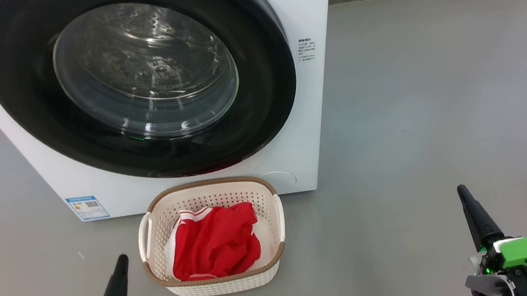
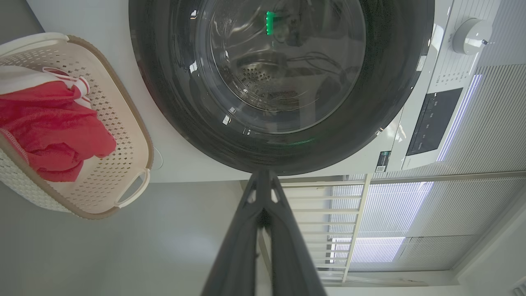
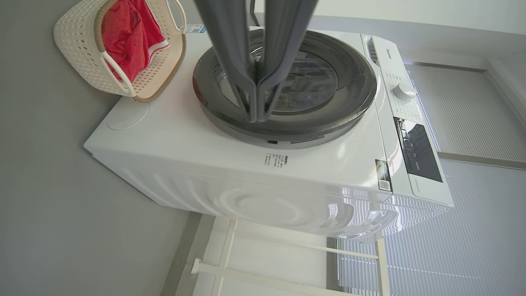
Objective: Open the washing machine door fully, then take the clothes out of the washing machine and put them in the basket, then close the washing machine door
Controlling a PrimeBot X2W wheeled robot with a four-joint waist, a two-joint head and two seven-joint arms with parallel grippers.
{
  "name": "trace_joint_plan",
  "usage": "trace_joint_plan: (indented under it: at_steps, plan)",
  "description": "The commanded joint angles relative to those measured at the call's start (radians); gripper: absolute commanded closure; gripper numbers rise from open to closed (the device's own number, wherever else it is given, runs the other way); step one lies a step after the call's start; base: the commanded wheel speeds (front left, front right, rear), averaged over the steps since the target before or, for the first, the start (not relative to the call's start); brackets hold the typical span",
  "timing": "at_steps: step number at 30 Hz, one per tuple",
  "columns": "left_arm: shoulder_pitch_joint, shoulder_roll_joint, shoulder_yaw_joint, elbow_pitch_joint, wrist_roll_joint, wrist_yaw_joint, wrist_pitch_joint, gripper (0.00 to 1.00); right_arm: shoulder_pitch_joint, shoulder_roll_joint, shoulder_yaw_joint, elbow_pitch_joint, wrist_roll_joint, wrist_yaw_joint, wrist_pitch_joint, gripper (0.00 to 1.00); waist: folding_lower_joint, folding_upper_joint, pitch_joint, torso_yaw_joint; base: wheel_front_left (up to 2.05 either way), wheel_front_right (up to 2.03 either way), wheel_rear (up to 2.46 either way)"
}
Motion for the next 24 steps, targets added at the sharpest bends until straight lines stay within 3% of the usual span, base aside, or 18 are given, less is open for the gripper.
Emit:
trace_joint_plan:
  at_steps: [1, 24]
  plan:
    - [-0.055, 0.007, 0.040, -0.018, -0.027, -0.017, 0.008, 1.00, -0.049, -0.015, 0.010, -0.023, 0.030, -0.001, 0.010, 1.00, 0.0000, 0.0000, 0.001, 0.001, 0.00, 0.00, 0.00]
    - [-0.060, 0.005, 0.045, -0.016, -0.045, -0.021, 0.015, 1.00, -0.053, -0.011, 0.002, -0.022, 0.046, -0.001, 0.021, 1.00, 0.0000, 0.0000, 0.002, 0.001, 0.00, 0.00, 0.00]
